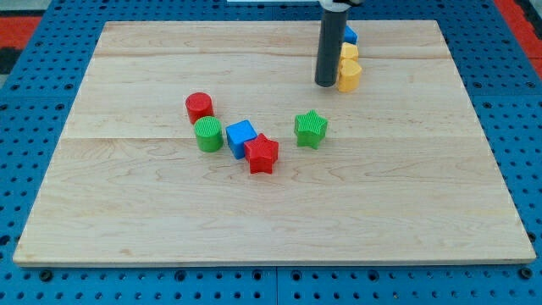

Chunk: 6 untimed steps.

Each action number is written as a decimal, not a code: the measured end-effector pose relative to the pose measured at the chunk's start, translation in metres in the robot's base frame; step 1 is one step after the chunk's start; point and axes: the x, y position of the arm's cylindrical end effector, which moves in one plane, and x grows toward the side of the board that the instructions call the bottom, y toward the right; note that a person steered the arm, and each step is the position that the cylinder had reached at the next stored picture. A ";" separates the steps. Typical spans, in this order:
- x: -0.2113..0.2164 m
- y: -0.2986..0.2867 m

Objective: Separate the red star and green circle

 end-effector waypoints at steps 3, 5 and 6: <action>0.048 -0.113; 0.093 -0.165; 0.130 -0.166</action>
